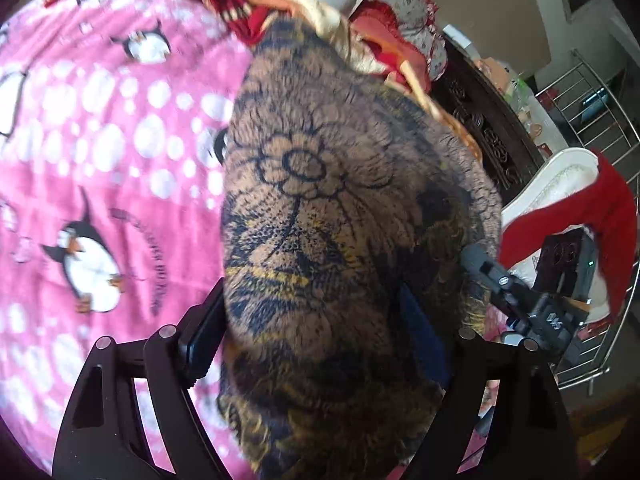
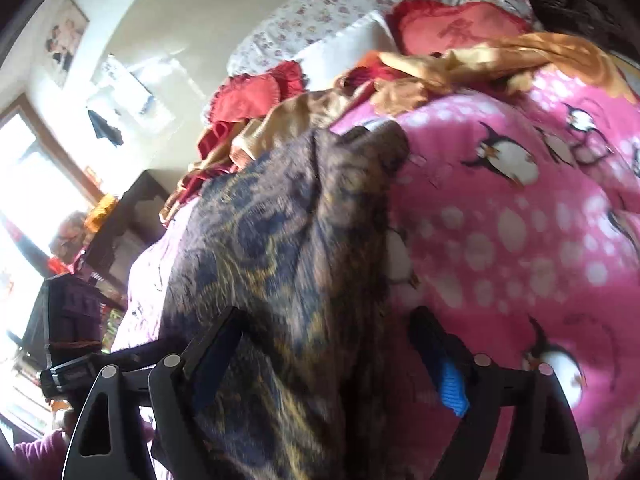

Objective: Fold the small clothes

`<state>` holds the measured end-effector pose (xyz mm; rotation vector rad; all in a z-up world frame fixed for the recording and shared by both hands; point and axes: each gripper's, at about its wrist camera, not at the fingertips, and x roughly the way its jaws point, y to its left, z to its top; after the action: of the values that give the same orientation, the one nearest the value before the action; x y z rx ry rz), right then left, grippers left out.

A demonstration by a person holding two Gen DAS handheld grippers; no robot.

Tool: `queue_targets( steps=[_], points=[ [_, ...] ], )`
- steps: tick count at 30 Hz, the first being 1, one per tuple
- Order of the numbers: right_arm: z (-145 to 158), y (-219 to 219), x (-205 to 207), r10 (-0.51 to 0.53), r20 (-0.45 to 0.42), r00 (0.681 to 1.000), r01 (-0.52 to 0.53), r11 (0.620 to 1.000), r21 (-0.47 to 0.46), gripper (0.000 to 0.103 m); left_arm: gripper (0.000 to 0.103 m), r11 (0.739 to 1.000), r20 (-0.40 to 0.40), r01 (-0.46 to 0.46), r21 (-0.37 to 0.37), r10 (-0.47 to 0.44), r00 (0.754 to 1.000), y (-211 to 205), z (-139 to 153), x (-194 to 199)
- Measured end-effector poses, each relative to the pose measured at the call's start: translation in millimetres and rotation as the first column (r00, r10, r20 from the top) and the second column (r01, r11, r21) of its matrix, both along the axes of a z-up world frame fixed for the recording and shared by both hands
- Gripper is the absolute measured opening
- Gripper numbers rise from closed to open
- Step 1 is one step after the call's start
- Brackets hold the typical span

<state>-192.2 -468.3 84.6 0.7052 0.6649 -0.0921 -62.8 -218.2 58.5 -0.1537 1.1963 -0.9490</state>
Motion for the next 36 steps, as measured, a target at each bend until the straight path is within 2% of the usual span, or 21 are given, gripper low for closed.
queue_targets(
  steps=[3,4,5,6,7,8,9,10,11,13,17,19,22,25,27,30,31,32,33,34,36],
  points=[
    [-2.2,-4.9,2.2,-0.001,0.018,1.0,0.0,1.0,0.027,0.087,0.089,1.0,-0.005,-0.005,-0.016,0.005,1.0,-5.7,-2.7,1.7],
    [-1.7,-5.1,2.3,0.003,0.022,1.0,-0.004,1.0,0.026,0.077,0.089,1.0,0.002,0.002,-0.014,-0.002,1.0,-8.2,-1.0,0.5],
    [0.2,-3.8,1.7,0.012,0.027,1.0,-0.012,1.0,0.011,0.056,0.088,1.0,0.009,0.017,-0.001,-0.017,1.0,-11.3,1.1,-0.9],
    [1.9,-2.2,2.1,0.03,0.03,0.999,-0.03,1.0,0.002,0.049,0.084,1.0,0.016,0.023,0.007,-0.023,1.0,-13.9,2.8,-1.2],
    [3.6,-0.1,3.3,0.044,0.028,0.999,-0.044,0.999,0.006,0.037,0.073,1.0,0.019,0.029,0.011,-0.029,0.999,-15.5,5.2,-1.4],
    [5.5,2.1,3.6,0.052,0.036,0.998,-0.053,0.998,0.023,0.031,0.061,1.0,0.023,0.025,0.017,-0.026,0.999,-13.7,8.8,-2.8],
    [10.0,5.7,3.0,0.048,0.036,0.998,-0.049,0.998,0.034,0.028,0.054,1.0,0.025,0.017,0.019,-0.018,1.0,-12.5,13.1,-3.2],
    [14.6,8.9,2.7,0.046,0.037,0.998,-0.047,0.998,0.03,0.026,0.04,1.0,0.028,0.009,0.017,-0.009,1.0,-9.9,19.0,-3.8],
    [22.6,13.8,1.1,0.051,0.044,0.998,-0.052,0.998,0.024,0.024,0.033,1.0,0.027,0.003,0.005,-0.003,1.0,-3.3,27.4,-5.2],
    [40.3,25.4,-2.8,0.068,0.063,0.996,-0.07,0.997,0.031,0.024,0.032,1.0,0.029,-0.001,-0.031,0.002,1.0,10.2,45.2,-11.6],
    [84.6,65.1,-9.8,0.113,0.087,0.99,-0.113,0.994,-0.011,0.024,0.032,0.999,0.122,-0.015,-0.046,0.02,0.992,51.2,92.1,-39.0],
    [103.5,87.3,-15.6,0.123,0.095,0.988,-0.122,0.992,-0.026,0.024,0.032,0.998,0.124,-0.036,-0.041,0.041,0.992,75.4,106.8,-47.6],
    [114.6,118.9,-25.4,0.13,0.101,0.986,-0.133,0.991,0.017,0.024,0.032,0.996,0.108,-0.072,-0.045,0.077,0.991,116.3,114.6,-60.7],
    [105.2,152.3,-31.5,0.133,0.087,0.987,-0.138,0.989,0.055,0.024,0.032,0.995,0.093,-0.101,-0.013,0.101,0.99,148.3,102.9,-74.2],
    [83.0,170.7,-29.8,0.128,0.042,0.991,-0.131,0.986,0.101,0.024,0.033,0.992,0.077,-0.117,0.045,0.113,0.991,167.1,82.0,-79.1],
    [35.8,197.0,-17.7,0.15,-0.101,0.984,-0.136,0.982,0.132,0.024,0.033,0.978,0.042,-0.129,0.162,0.123,0.991,179.5,34.6,-80.8],
    [24.8,201.3,-14.1,0.149,-0.136,0.98,-0.132,0.983,0.127,0.025,0.038,0.972,0.03,-0.137,0.191,0.133,0.991,183.6,19.4,-80.4],
    [15.2,203.8,-11.2,0.119,-0.185,0.975,-0.104,0.991,0.088,0.035,0.053,0.972,0.028,-0.158,0.172,0.155,0.988,191.9,10.7,-80.0],
    [13.7,204.1,-10.3,0.102,-0.214,0.972,-0.094,0.995,0.047,0.043,0.059,0.973,0.024,-0.181,0.144,0.179,0.984,201.2,9.4,-80.4],
    [19.2,203.5,-13.4,0.063,-0.237,0.97,-0.064,0.998,0.004,0.05,0.06,0.972,0.018,-0.191,0.136,0.19,0.982,207.2,10.2,-80.5],
    [37.5,203.5,-26.0,0.007,-0.203,0.979,-0.014,0.999,-0.034,0.05,0.061,0.971,0.035,-0.198,0.133,0.195,0.98,217.5,20.6,-83.6]
  ],
)
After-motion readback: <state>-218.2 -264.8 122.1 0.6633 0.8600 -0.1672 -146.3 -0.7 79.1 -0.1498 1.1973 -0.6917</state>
